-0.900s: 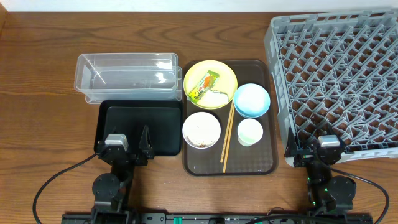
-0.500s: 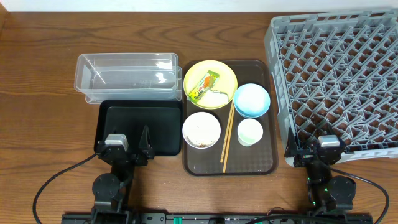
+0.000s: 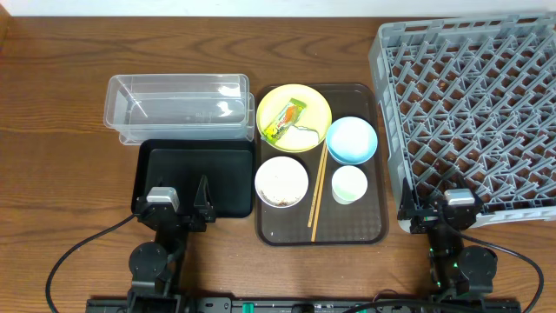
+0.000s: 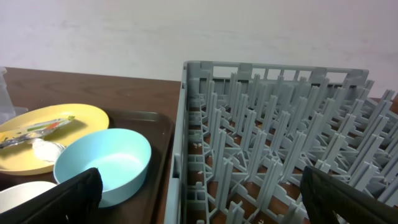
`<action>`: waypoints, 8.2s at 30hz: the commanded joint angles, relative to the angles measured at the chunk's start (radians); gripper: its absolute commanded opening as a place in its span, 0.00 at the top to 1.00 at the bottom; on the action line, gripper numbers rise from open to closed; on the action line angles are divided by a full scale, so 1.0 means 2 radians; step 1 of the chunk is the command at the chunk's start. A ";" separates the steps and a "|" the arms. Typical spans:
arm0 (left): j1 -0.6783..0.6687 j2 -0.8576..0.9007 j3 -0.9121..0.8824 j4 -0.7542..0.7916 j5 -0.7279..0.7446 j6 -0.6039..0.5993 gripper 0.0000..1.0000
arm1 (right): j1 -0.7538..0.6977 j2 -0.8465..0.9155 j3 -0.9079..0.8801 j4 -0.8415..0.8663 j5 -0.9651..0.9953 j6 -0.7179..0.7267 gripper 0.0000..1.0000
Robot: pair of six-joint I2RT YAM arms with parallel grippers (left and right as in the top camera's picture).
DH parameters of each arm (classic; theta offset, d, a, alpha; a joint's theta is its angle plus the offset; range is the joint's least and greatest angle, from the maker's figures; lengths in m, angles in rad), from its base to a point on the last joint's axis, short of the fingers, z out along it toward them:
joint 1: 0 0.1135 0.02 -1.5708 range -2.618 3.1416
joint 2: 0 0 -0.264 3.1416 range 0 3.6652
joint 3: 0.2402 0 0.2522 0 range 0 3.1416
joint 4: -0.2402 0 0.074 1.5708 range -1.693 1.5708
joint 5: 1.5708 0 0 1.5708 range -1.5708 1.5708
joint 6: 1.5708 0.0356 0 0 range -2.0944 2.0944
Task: Sort waste into correct bins and load items into the dishwasher rack
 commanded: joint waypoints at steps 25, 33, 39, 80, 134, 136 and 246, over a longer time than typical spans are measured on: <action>0.003 -0.001 0.000 -0.024 -0.014 -0.049 0.10 | -0.008 0.004 0.000 -0.004 0.012 0.039 0.01; 0.003 0.076 0.095 -0.096 -0.009 -0.050 0.10 | -0.008 0.070 0.043 -0.057 0.028 0.039 0.01; 0.003 0.217 0.219 -0.212 0.004 -0.050 0.10 | -0.008 0.168 0.148 -0.119 0.036 0.040 0.01; -0.187 0.903 0.542 -0.038 0.033 0.166 0.15 | -0.008 0.370 0.369 -0.316 0.020 0.052 0.01; -0.157 0.836 0.542 -0.046 0.051 0.160 0.36 | -0.008 0.370 0.369 -0.318 0.020 0.052 0.01; -0.178 0.847 0.542 -0.052 0.046 0.227 0.33 | -0.008 0.370 0.369 -0.318 0.020 0.052 0.01; -0.345 0.882 0.535 -0.209 -0.019 -0.200 0.54 | -0.008 0.370 0.369 -0.318 0.007 0.052 0.01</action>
